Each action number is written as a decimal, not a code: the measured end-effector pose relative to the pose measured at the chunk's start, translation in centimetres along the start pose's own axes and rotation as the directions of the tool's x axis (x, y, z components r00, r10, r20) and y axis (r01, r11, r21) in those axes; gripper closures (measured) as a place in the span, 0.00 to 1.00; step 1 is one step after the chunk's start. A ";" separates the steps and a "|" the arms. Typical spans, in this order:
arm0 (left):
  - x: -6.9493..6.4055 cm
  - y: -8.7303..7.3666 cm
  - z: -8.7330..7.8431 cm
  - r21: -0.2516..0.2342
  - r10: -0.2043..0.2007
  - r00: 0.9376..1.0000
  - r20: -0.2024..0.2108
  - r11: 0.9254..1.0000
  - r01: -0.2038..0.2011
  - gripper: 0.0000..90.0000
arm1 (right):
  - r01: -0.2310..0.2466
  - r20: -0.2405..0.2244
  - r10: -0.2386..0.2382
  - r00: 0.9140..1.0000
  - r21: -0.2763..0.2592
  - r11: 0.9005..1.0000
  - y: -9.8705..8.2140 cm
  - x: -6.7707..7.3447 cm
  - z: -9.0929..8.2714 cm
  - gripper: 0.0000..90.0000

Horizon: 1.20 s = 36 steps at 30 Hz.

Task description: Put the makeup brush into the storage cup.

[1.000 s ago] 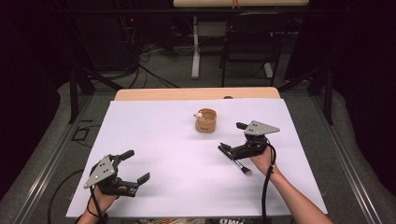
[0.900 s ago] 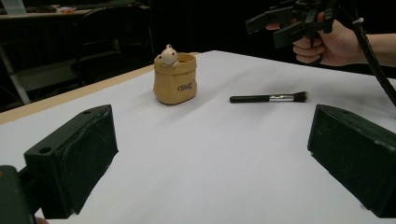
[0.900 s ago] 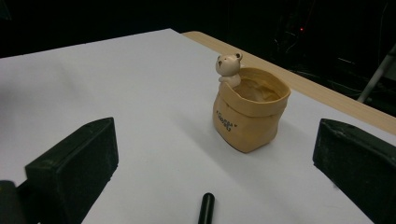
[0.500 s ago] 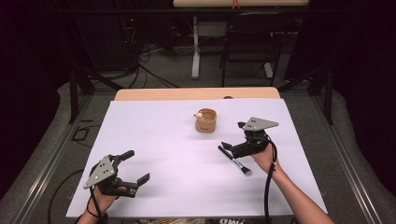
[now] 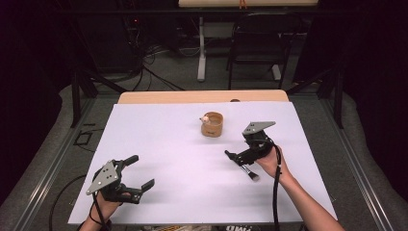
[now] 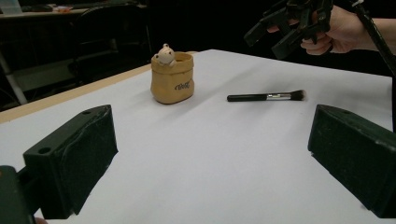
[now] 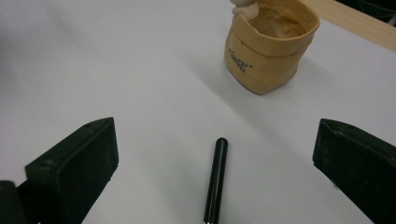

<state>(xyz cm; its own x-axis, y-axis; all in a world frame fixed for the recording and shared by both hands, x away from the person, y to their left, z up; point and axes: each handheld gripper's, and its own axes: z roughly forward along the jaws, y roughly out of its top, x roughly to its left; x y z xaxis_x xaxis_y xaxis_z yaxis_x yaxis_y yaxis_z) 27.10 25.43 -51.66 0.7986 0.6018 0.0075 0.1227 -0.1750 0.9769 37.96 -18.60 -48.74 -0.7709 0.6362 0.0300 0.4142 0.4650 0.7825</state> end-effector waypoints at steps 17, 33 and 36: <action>0.0 0.0 0.1 0.003 0.000 1.000 0.006 1.000 0.000 0.01 | 0.008 -0.015 -0.005 1.000 0.188 0.982 0.2 0.4 0.9 0.00; 0.0 0.0 0.1 0.006 -0.002 1.000 0.006 1.000 0.002 0.01 | 0.021 -0.014 -0.017 1.000 0.358 0.933 0.2 0.7 1.3 0.31; 0.0 0.0 0.2 0.008 -0.002 1.000 0.007 1.000 0.002 0.01 | 0.016 -0.011 -0.013 1.000 0.404 0.915 -0.2 0.6 1.8 0.39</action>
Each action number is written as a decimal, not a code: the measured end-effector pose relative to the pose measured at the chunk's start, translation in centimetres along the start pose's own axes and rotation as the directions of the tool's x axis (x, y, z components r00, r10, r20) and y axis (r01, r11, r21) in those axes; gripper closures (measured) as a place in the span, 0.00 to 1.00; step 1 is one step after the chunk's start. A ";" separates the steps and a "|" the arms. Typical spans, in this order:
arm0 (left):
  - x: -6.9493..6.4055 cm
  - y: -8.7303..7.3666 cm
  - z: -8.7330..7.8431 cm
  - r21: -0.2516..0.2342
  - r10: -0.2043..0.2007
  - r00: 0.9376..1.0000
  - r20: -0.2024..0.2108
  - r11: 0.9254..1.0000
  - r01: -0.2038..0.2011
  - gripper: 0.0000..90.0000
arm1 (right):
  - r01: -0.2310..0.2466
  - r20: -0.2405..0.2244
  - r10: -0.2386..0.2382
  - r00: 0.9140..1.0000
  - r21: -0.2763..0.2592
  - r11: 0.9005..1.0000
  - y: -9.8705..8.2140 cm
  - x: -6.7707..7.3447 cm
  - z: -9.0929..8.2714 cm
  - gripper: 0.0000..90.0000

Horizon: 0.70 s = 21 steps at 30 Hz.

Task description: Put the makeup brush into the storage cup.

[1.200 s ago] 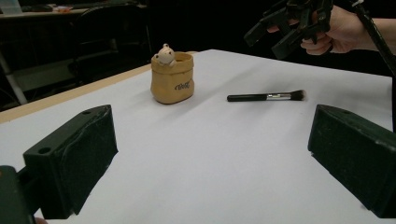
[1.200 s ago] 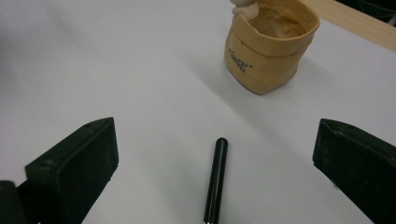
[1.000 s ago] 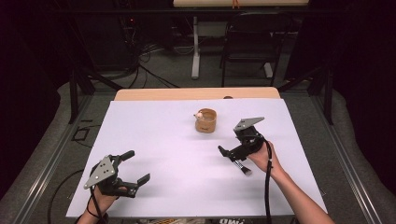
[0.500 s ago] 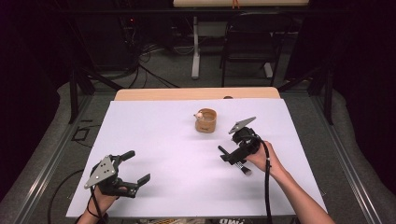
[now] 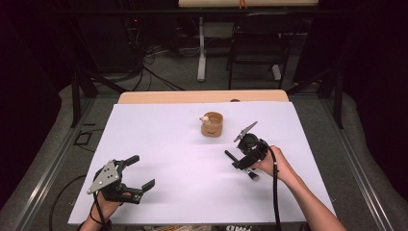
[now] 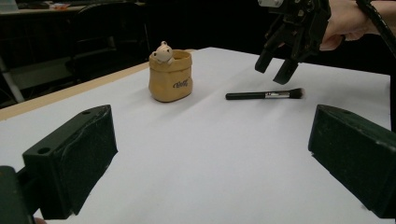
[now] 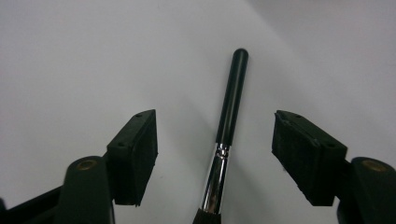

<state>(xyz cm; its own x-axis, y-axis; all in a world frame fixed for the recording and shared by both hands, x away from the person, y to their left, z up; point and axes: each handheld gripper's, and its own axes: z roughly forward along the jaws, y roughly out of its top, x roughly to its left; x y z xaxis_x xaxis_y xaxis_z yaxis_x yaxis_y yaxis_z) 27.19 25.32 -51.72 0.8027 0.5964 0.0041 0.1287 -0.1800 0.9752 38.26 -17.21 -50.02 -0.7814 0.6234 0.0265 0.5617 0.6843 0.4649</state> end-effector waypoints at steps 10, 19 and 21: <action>0.0 0.0 0.0 0.002 0.002 1.000 -0.001 1.000 -0.002 0.01 | -0.033 0.004 0.032 0.999 0.136 0.990 -0.2 0.0 1.1 0.59; 0.0 0.0 0.0 0.003 0.002 1.000 -0.004 1.000 -0.002 0.01 | -0.052 0.024 0.048 0.999 0.203 0.978 -0.4 0.0 1.7 0.73; 0.0 0.0 0.0 0.003 0.002 1.000 -0.003 1.000 -0.002 0.01 | -0.054 0.025 0.049 0.998 0.226 0.973 -0.4 0.0 1.8 0.75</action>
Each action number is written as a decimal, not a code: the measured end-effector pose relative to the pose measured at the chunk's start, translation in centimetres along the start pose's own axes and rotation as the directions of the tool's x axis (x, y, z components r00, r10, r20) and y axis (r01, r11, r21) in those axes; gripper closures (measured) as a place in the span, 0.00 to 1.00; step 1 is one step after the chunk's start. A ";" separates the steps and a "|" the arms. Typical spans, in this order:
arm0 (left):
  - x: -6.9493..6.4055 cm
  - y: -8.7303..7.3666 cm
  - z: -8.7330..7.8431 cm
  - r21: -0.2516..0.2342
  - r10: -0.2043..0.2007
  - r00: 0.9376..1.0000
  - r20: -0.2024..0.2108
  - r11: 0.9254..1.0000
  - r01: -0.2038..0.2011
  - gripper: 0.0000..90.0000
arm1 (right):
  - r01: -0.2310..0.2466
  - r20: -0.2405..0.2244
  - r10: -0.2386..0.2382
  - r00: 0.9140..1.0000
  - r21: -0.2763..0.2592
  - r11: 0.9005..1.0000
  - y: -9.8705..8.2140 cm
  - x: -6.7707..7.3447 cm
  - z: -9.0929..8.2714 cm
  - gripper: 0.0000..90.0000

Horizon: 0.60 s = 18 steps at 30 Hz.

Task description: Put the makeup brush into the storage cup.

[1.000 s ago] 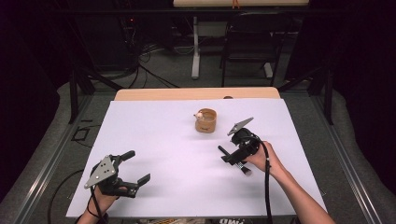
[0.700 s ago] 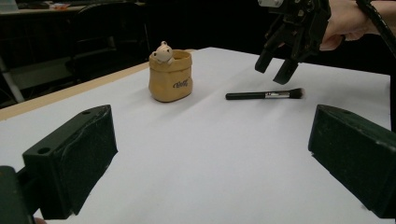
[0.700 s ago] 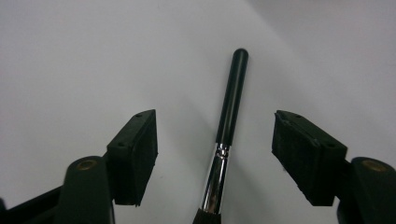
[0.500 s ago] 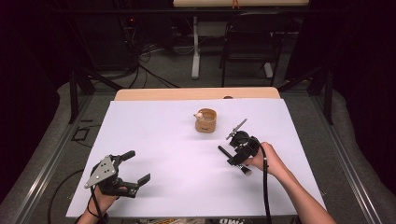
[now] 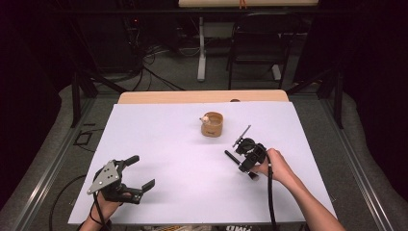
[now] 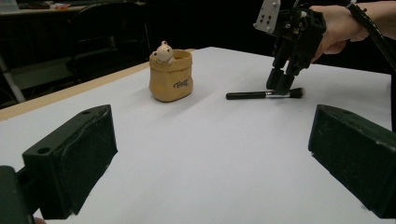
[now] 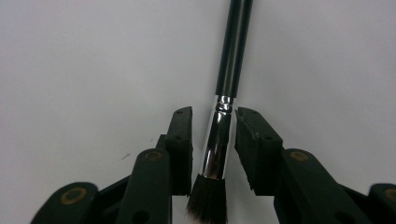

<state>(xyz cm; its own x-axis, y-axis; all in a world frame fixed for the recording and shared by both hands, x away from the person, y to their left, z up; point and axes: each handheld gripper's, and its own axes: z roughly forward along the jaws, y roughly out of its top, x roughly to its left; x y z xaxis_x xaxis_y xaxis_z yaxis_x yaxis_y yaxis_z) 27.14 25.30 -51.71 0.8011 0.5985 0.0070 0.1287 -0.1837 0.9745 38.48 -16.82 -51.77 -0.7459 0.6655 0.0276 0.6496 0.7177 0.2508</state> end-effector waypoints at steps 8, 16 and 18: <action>0.0 0.0 0.0 0.002 0.001 1.000 0.003 1.000 -0.001 0.01 | 0.005 0.020 -0.005 1.000 0.011 1.000 0.0 0.1 0.5 0.81; 0.0 0.0 0.0 0.003 0.000 1.000 0.005 1.000 0.000 0.01 | 0.017 0.036 -0.018 0.999 0.038 0.999 0.1 0.4 0.8 0.82; 0.0 0.0 0.0 0.004 -0.001 1.000 0.004 1.000 0.001 0.01 | 0.015 0.036 -0.017 0.999 0.050 0.999 0.1 0.5 0.9 0.83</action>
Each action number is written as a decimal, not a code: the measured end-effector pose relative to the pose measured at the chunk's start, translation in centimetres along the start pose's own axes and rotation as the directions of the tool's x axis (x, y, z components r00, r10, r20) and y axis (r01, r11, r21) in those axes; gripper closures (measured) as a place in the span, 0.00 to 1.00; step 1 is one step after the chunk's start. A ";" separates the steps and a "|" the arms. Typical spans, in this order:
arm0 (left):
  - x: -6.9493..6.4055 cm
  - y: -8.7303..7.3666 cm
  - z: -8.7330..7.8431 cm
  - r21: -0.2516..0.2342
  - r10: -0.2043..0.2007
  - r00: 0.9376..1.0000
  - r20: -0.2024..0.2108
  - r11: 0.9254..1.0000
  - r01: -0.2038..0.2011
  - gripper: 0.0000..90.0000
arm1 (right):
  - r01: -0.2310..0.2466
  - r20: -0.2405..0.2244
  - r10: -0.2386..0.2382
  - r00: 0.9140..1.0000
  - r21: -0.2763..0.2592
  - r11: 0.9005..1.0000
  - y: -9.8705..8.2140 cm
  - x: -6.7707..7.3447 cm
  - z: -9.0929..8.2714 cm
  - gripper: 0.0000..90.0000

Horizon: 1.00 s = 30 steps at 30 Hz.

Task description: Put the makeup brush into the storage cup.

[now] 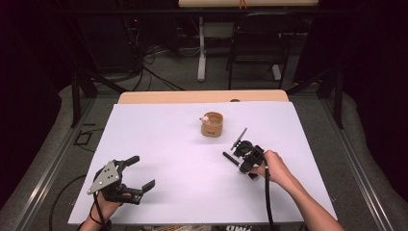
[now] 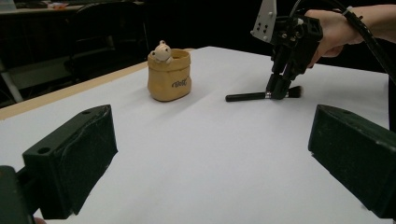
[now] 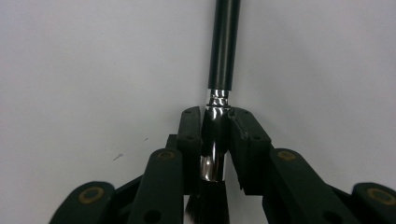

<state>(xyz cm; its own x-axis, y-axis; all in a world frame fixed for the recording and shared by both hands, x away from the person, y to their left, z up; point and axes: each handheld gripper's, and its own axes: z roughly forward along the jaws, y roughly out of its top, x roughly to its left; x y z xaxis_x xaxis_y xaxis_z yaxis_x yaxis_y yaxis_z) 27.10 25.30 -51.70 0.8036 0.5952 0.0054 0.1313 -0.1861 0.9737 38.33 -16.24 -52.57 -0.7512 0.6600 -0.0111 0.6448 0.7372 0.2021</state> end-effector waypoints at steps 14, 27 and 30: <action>0.0 0.0 0.0 0.002 0.002 1.000 0.006 1.000 -0.002 0.01 | 0.067 0.008 -0.067 0.998 -0.021 0.998 -0.1 0.1 -0.1 0.85; 0.0 0.0 0.0 0.002 0.004 1.000 0.011 1.000 -0.004 0.01 | 0.094 0.017 -0.093 0.996 -0.049 0.994 -0.2 0.4 -1.3 0.85; 0.0 0.0 0.0 0.004 0.005 1.000 0.011 1.000 -0.005 0.01 | 0.111 0.020 -0.110 0.994 -0.055 0.992 -0.3 0.5 -1.6 0.85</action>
<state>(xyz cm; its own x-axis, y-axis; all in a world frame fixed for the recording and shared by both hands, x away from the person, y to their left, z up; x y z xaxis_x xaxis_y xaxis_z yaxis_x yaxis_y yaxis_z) 27.12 25.24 -51.69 0.8108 0.5853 0.0075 0.1296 -0.1919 0.9728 37.52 -16.33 -51.06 -0.8143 0.5780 -0.0527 0.5490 0.7965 0.2532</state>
